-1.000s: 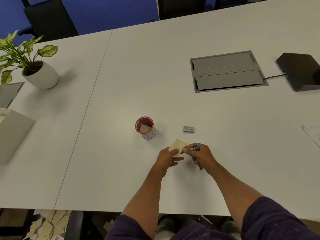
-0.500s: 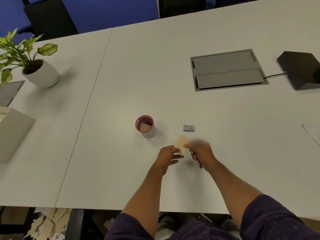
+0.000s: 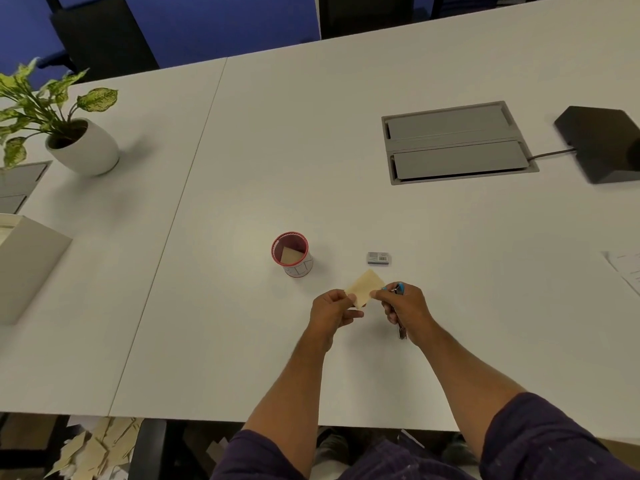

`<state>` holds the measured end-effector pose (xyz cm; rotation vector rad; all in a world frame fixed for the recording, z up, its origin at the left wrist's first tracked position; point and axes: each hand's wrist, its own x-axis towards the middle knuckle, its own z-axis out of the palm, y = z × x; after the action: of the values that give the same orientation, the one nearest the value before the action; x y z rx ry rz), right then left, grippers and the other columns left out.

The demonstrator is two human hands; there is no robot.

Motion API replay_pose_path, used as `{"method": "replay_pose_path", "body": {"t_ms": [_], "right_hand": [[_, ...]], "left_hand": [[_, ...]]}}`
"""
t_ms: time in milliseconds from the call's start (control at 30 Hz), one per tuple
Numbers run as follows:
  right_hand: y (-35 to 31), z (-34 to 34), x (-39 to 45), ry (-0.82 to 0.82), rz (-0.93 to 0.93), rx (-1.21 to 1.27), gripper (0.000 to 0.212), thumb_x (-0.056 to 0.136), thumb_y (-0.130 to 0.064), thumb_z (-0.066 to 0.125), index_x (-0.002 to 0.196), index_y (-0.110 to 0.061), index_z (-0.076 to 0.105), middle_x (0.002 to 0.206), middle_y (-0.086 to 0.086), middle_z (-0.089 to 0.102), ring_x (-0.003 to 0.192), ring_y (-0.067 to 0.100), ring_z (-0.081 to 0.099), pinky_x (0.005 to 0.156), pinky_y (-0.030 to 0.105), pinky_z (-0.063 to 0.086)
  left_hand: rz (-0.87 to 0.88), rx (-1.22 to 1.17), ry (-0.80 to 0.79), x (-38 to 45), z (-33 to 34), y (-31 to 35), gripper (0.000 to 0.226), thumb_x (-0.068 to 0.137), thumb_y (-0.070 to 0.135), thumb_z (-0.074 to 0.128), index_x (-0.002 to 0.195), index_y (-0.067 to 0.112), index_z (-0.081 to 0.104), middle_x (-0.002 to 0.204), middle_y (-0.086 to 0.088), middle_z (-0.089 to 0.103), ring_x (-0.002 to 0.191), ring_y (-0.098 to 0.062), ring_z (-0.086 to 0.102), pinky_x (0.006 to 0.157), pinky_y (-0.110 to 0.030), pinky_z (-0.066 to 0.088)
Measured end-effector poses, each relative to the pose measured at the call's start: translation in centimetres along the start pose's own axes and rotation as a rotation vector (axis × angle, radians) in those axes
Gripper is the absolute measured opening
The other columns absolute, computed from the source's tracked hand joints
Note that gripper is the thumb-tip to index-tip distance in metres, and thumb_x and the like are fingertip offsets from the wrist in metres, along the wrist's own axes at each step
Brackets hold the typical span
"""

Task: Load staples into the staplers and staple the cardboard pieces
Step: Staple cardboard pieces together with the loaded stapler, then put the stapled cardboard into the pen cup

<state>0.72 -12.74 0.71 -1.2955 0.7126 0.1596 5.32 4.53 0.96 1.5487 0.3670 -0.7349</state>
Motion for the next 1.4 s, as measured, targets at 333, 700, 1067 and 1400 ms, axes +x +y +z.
{"method": "replay_pose_path", "body": {"t_ms": [333,700,1067,1400], "right_hand": [[-0.9,0.3,0.5,0.017,-0.123,-0.024,0.017,0.079,-0.017,0.083,0.086,-0.004,0.074,0.063,0.012,0.065,0.043,0.017,0.042,0.042,0.024,0.035],[-5.1,4.0,2.1,-0.127,-0.209,-0.076,0.01,0.076,-0.008,0.084,0.081,-0.013,0.078,0.064,0.007,0.063,0.043,0.014,0.043,0.042,0.023,0.035],[-9.4,10.0,4.1,-0.086,-0.37,-0.393,0.019,0.077,-0.01,0.084,0.096,-0.01,0.077,0.089,0.007,0.073,0.08,0.019,0.067,0.075,0.028,0.058],[-10.5,13.8,5.7,-0.076,-0.379,-0.508,0.035,0.077,-0.005,0.082,0.111,-0.01,0.074,0.106,0.006,0.072,0.094,0.02,0.068,0.086,0.026,0.058]], "left_hand": [[0.073,0.071,0.127,0.3,-1.0,0.8,0.014,0.098,0.01,0.054,0.107,0.011,0.065,0.088,-0.009,0.076,0.07,-0.019,0.072,0.079,-0.035,0.059],[0.189,0.087,0.326,1.3,-3.5,4.1,0.024,0.095,0.006,0.059,0.118,0.006,0.066,0.079,-0.01,0.07,0.059,-0.016,0.062,0.062,-0.027,0.055],[0.332,-0.032,0.585,2.2,-6.2,6.6,0.021,0.081,0.019,0.08,0.092,0.015,0.062,0.093,-0.008,0.074,0.076,-0.026,0.074,0.074,-0.041,0.062],[0.358,0.181,0.622,3.0,-7.0,8.0,0.014,0.08,0.019,0.075,0.094,0.018,0.077,0.095,0.0,0.074,0.08,-0.007,0.064,0.07,-0.014,0.049]]}}
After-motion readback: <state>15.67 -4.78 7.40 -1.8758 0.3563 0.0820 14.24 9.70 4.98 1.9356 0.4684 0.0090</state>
